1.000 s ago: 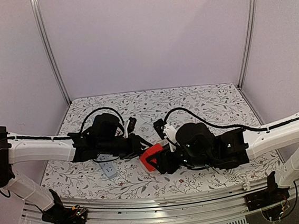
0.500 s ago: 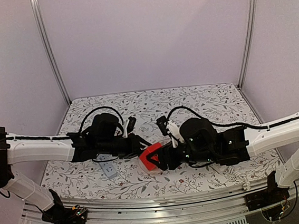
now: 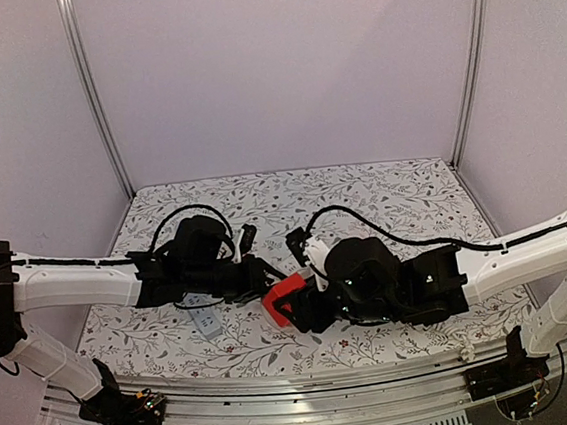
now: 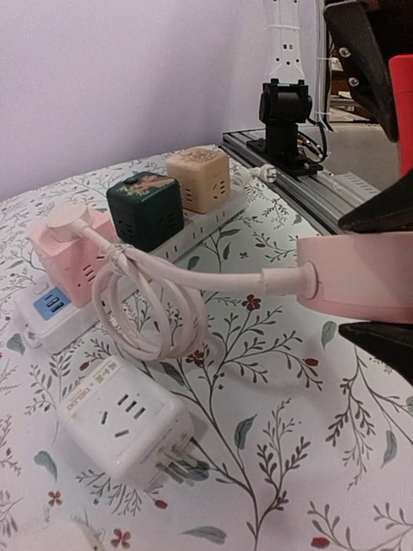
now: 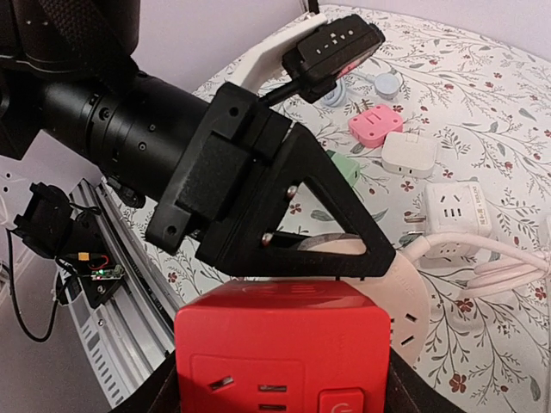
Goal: Pull the plug off the socket
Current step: Remove the plug from the socket, then place the plug at the center of the board, then place the socket at the center of the board.
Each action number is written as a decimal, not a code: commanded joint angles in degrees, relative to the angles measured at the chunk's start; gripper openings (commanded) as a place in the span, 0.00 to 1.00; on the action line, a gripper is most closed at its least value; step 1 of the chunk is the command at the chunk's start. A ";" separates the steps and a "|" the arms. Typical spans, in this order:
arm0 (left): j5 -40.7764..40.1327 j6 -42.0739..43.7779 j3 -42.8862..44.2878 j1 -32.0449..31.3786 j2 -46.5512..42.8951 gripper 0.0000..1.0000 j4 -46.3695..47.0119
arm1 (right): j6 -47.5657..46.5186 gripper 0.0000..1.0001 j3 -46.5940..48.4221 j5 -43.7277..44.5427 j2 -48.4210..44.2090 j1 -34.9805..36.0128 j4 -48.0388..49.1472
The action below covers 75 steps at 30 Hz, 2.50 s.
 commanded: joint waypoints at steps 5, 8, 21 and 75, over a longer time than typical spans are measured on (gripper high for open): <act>0.86 -0.76 -0.79 1.18 -0.58 0.06 -2.75 | -5.87 0.22 4.72 12.13 2.24 1.87 -3.75; 1.03 -0.69 -0.97 1.31 -0.61 0.06 -2.74 | -5.94 0.22 4.72 12.53 2.36 1.93 -3.85; 2.38 4.72 -1.95 2.11 -1.54 0.04 -5.20 | -2.11 0.22 2.67 8.00 -1.29 -1.15 -2.68; 5.50 13.76 -17.13 9.14 -10.79 0.02 0.38 | -4.14 0.27 49.37 -14.00 44.35 -23.42 -18.72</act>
